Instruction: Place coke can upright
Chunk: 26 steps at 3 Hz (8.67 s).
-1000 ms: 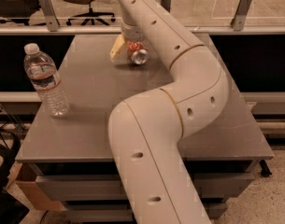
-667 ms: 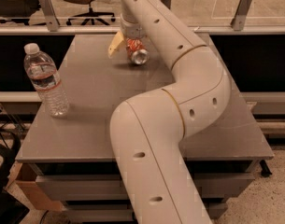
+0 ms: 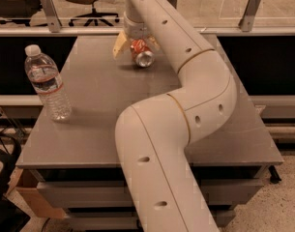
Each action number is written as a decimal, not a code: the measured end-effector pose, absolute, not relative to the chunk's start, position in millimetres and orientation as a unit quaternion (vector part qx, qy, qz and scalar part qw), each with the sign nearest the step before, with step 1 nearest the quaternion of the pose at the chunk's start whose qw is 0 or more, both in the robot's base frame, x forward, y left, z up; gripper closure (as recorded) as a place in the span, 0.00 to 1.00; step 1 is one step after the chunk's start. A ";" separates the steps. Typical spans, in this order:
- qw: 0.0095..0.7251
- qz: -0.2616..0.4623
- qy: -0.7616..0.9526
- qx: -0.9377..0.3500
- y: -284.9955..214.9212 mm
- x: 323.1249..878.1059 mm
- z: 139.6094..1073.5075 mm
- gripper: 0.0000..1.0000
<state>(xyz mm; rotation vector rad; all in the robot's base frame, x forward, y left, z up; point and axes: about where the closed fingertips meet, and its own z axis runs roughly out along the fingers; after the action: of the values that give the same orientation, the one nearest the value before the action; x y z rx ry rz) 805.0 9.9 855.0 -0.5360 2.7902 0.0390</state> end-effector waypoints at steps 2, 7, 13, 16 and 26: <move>0.128 0.000 0.970 -0.208 22.4 802.4 841.7 0.71; 0.173 -0.027 0.965 -0.195 12.7 819.1 863.5 1.00; 0.214 -0.062 0.968 -0.113 -109.7 727.6 912.6 1.00; 0.422 0.167 0.869 -0.199 -126.8 737.2 937.7 1.00; 0.675 0.162 0.676 -0.248 -62.4 696.7 946.3 1.00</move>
Offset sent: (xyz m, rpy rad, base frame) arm 0.0099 0.0058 0.0070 -0.0958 0.1208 0.0515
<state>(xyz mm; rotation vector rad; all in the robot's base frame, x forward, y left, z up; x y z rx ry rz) 696.7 -62.4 946.3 -0.5575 1.5216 0.3644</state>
